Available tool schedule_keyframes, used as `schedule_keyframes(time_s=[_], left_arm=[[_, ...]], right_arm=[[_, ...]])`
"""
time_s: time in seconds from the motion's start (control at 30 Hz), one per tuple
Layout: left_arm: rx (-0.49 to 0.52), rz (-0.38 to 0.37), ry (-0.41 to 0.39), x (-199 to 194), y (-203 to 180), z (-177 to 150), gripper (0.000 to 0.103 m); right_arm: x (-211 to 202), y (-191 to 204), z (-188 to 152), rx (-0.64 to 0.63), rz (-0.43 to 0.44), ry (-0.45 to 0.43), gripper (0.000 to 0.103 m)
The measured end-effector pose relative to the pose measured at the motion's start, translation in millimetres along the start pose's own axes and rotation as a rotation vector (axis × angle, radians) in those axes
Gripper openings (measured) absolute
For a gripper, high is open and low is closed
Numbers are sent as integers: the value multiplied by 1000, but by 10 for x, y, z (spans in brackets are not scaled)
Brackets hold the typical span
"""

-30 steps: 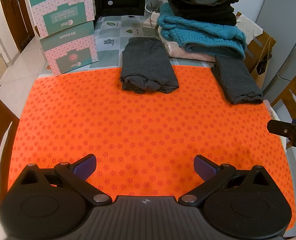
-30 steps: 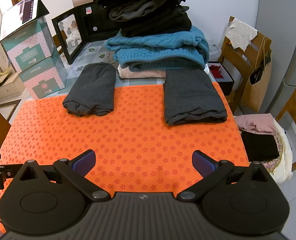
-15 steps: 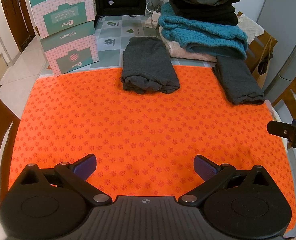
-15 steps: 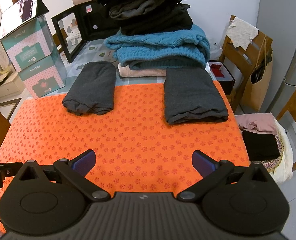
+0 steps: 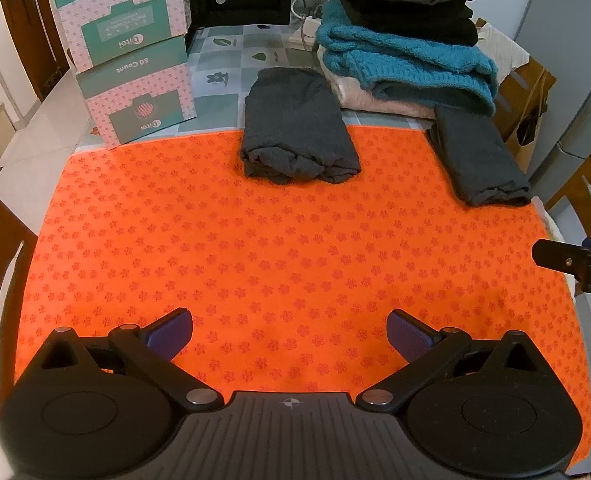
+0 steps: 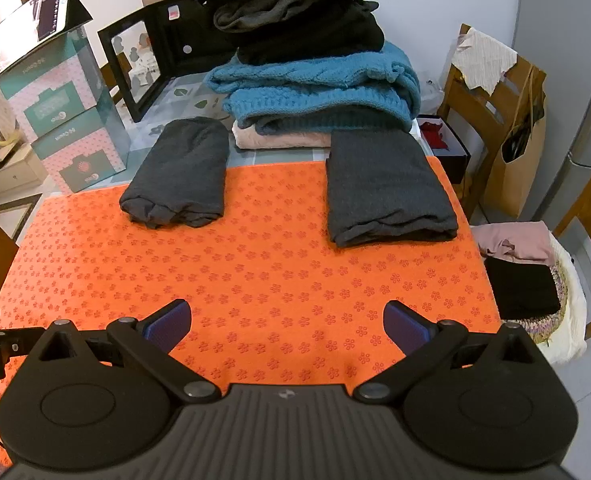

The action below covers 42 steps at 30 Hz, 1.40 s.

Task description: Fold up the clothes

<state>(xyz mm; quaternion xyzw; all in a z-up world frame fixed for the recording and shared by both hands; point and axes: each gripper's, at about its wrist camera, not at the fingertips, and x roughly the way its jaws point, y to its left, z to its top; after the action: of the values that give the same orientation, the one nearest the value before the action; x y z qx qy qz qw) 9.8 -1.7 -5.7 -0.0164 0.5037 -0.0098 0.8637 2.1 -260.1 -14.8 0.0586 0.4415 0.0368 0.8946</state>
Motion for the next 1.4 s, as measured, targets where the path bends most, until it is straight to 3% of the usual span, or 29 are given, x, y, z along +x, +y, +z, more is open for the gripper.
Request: schedule_keyframes(time_s=[0.7, 1.17, 1.4], left_arm=[[1, 5, 82, 432, 2, 176, 103], [75, 11, 138, 927, -171, 452, 103], [63, 12, 157, 1059, -145, 513, 103]], right_arm=[[516, -211, 250, 12, -41, 44, 103], [1551, -352, 764, -160, -153, 60, 103], [2078, -376, 866, -279, -213, 83, 102]])
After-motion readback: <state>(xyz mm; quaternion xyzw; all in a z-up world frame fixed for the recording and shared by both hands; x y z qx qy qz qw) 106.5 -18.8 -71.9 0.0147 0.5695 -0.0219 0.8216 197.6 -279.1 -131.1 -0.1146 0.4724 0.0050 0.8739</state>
